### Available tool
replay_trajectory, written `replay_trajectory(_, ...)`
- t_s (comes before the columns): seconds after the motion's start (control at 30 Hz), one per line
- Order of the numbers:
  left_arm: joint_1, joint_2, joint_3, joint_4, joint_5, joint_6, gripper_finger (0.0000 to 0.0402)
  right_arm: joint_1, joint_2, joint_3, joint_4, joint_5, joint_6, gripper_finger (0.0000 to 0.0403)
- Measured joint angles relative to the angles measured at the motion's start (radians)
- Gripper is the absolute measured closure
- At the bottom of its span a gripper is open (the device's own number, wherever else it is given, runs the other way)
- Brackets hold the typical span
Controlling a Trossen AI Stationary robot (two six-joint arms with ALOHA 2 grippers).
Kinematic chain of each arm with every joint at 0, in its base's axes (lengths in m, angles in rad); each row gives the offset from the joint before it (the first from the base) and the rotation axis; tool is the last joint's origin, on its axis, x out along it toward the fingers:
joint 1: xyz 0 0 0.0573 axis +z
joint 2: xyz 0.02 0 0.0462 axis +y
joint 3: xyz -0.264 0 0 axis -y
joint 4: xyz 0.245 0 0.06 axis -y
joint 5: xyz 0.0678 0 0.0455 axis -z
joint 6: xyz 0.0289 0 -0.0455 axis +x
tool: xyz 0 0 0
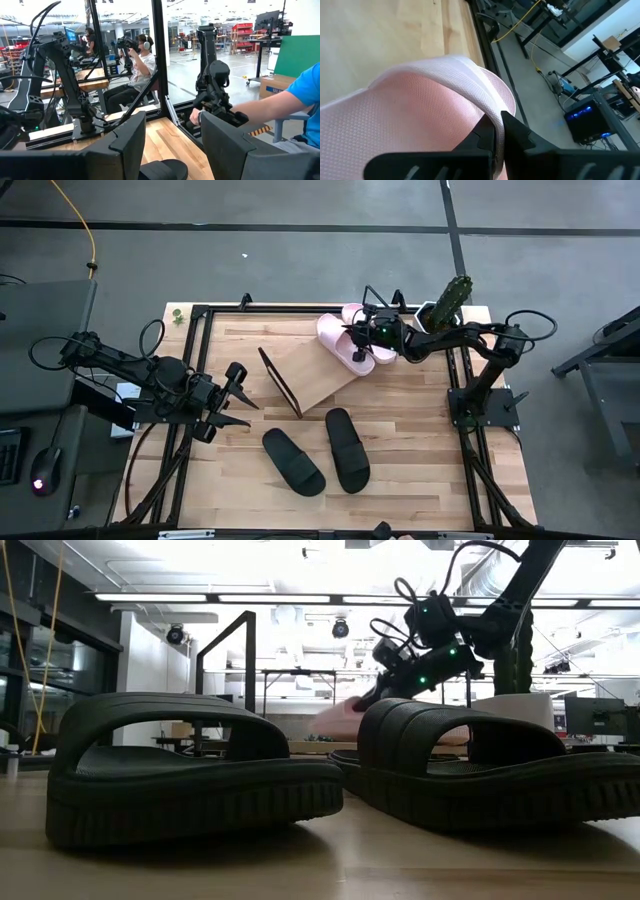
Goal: Pick and place slides into the shelf
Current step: Put the pink slide on the shelf
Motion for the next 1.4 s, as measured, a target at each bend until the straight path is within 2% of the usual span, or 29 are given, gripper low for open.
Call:
replay_trajectory(0.5, 0.000, 0.000, 0.000, 0.000, 0.000, 0.000, 0.0227, -0.002, -0.039, 0.000, -0.093, 0.034, -0.048, 0.0403)
replay_trajectory(0.8, 0.000, 0.000, 0.000, -0.001, 0.000, 0.000, 0.0227, -0.001, -0.092, 0.033, -0.269, 0.070, -0.054, 0.0403)
replay_trajectory(1.4, 0.000, 0.000, 0.000, -0.001, 0.000, 0.000, 0.0227, -0.003, -0.095, 0.035, -0.302, 0.090, -0.079, 0.0403)
